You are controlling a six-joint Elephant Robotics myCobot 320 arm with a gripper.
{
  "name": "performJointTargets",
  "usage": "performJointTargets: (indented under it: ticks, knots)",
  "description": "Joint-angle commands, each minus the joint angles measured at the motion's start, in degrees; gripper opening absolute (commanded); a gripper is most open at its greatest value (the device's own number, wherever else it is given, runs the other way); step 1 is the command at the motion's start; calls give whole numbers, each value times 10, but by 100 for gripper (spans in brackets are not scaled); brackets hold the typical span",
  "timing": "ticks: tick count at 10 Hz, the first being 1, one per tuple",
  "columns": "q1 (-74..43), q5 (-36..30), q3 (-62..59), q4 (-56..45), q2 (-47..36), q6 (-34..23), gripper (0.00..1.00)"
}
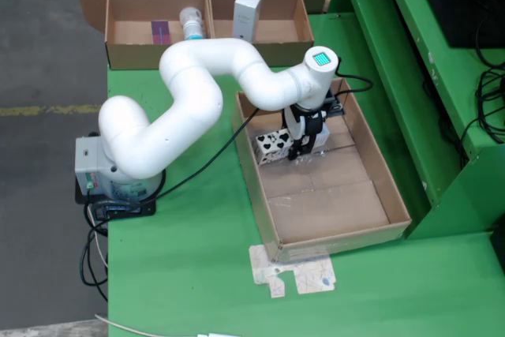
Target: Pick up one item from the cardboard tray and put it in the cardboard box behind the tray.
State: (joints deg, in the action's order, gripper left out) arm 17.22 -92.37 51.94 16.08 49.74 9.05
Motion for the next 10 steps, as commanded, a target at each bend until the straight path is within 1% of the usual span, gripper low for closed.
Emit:
performJointTargets:
  ticks: [1,3,4,5,6,8,9,10]
  knots:
    - [28,18,52,-10,-147,18,0]
    - [28,18,52,-10,-147,18,0]
    - [43,26,53,-33,-187,21,0]
    - [43,26,53,-33,-187,21,0]
    - [66,45,100,-24,-246,27,0]
    - [73,51,110,-25,-260,29,0]
    - [87,61,98,-50,-279,37,0]
    - [87,61,98,-50,-279,37,0]
